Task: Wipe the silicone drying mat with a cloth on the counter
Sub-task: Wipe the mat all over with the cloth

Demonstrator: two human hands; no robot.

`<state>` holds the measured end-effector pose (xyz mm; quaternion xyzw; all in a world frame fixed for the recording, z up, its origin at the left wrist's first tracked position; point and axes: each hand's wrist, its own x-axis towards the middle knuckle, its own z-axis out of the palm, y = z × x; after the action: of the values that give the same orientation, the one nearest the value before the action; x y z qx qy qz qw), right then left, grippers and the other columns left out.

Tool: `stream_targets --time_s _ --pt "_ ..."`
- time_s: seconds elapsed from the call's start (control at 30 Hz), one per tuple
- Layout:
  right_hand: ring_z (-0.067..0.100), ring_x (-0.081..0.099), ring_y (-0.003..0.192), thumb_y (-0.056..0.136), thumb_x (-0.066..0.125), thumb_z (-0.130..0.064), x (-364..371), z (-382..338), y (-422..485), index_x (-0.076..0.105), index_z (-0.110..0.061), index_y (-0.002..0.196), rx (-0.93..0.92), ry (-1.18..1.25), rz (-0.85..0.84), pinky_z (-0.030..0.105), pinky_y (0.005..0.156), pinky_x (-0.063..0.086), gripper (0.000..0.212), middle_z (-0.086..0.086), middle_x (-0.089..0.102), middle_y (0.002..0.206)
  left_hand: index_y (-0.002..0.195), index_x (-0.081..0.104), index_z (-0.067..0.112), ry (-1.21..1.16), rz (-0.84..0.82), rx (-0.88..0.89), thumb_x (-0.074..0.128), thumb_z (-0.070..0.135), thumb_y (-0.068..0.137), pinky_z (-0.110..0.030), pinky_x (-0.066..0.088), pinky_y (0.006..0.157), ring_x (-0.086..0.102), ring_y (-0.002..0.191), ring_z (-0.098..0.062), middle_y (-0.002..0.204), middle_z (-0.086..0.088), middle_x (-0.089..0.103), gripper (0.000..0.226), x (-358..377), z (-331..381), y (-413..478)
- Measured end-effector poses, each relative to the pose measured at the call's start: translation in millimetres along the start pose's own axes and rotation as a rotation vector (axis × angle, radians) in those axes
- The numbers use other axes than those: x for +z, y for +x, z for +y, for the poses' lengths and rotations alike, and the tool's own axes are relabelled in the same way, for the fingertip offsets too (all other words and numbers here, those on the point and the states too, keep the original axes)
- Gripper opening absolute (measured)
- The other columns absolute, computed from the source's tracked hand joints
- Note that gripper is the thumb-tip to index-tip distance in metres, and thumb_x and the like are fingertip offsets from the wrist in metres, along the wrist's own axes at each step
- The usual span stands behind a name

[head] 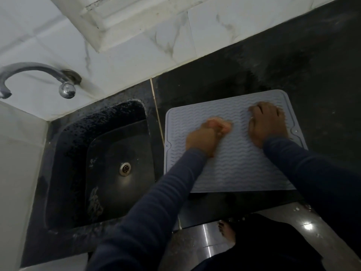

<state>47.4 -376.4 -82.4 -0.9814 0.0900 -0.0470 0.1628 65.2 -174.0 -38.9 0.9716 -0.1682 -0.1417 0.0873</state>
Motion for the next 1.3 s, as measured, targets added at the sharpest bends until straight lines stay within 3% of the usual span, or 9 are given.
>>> stream_targets --time_s 0.1,0.23,0.43,0.57,0.67,0.83,1.03,1.13,1.3 --pt "0.033 0.038 0.131 0.091 0.049 -0.02 2.3 1.6 -1.5 0.052 -0.01 0.13 -0.009 0.022 0.015 0.052 0.116 0.018 0.04 0.015 0.047 0.136 0.113 0.055 0.027 0.184 -0.087 -0.025 0.042 0.054 0.094 -0.036 0.045 0.077 0.06 0.091 -0.02 0.091 0.004 0.057 0.036 -31.5 -47.2 -7.7" --pt "0.033 0.039 0.128 0.09 0.049 -0.02 3.7 1.0 -1.2 0.052 -0.009 0.129 -0.003 0.004 0.007 0.053 0.115 0.019 0.041 0.016 0.048 0.134 0.102 0.064 0.018 0.627 -0.244 -0.24 0.046 0.038 0.093 -0.039 0.05 0.081 0.063 0.093 -0.025 0.102 -0.005 0.066 0.028 -64.1 -98.4 -12.4" --pt "0.033 0.038 0.129 0.09 0.048 -0.024 1.2 0.4 0.9 0.051 -0.011 0.129 0.008 -0.03 -0.022 0.052 0.115 0.02 0.042 0.015 0.047 0.135 0.118 0.051 0.038 -0.195 0.073 -0.077 0.031 0.071 0.088 -0.037 0.049 0.086 0.059 0.097 -0.015 0.11 0.006 0.061 0.049 -28.8 -37.9 -5.5" --pt "0.032 0.037 0.129 0.087 0.038 -0.03 -0.7 0.0 1.4 0.051 -0.013 0.128 0.015 -0.015 -0.028 0.052 0.113 0.022 0.047 0.013 0.046 0.135 0.124 0.056 0.02 -0.071 -0.032 0.096 0.037 0.053 0.097 -0.036 0.046 0.083 0.058 0.102 -0.028 0.12 -0.009 0.058 0.047 5.2 40.2 -17.6" --pt "0.033 0.039 0.128 0.089 0.042 -0.029 0.3 1.5 1.4 0.052 -0.012 0.128 0.004 -0.01 -0.021 0.053 0.113 0.022 0.044 0.014 0.047 0.134 0.115 0.058 0.024 -0.132 -0.012 -0.078 0.043 0.055 0.094 -0.03 0.044 0.076 0.06 0.089 -0.018 0.099 0.0 0.061 0.04 -16.1 -6.6 -20.9" --pt "0.034 0.039 0.128 0.09 0.049 -0.023 1.7 0.5 0.6 0.052 -0.011 0.128 0.004 -0.011 -0.005 0.053 0.113 0.021 0.04 0.015 0.048 0.132 0.104 0.064 0.019 0.484 -0.174 -0.404 0.056 0.032 0.087 -0.034 0.042 0.071 0.063 0.097 -0.028 0.102 -0.006 0.065 0.022 -63.5 -103.1 -19.1" --pt "0.034 0.039 0.128 0.09 0.049 -0.023 1.3 -0.7 -0.5 0.052 -0.011 0.128 0.005 -0.033 -0.017 0.054 0.113 0.022 0.041 0.015 0.047 0.133 0.113 0.059 0.033 -0.173 0.087 -0.046 0.038 0.062 0.091 -0.028 0.045 0.078 0.057 0.088 -0.01 0.103 0.009 0.063 0.043 -40.8 -48.5 -5.8" --pt "0.033 0.038 0.129 0.09 0.049 -0.024 -0.3 -1.4 1.8 0.051 -0.012 0.13 0.013 -0.026 -0.027 0.052 0.114 0.021 0.042 0.014 0.046 0.135 0.12 0.058 0.026 -0.104 -0.031 0.078 0.04 0.052 0.095 -0.034 0.046 0.083 0.058 0.098 -0.021 0.11 -0.004 0.061 0.04 -13.5 3.7 -9.4" --pt "0.033 0.039 0.128 0.09 0.046 -0.024 -0.4 -0.2 0.2 0.053 -0.011 0.128 0.008 -0.004 -0.014 0.052 0.114 0.02 0.041 0.014 0.047 0.134 0.102 0.065 0.025 0.217 -0.196 -0.216 0.05 0.044 0.089 -0.033 0.05 0.076 0.063 0.081 -0.016 0.097 0.0 0.067 0.028 -46.2 -52.6 -1.6"
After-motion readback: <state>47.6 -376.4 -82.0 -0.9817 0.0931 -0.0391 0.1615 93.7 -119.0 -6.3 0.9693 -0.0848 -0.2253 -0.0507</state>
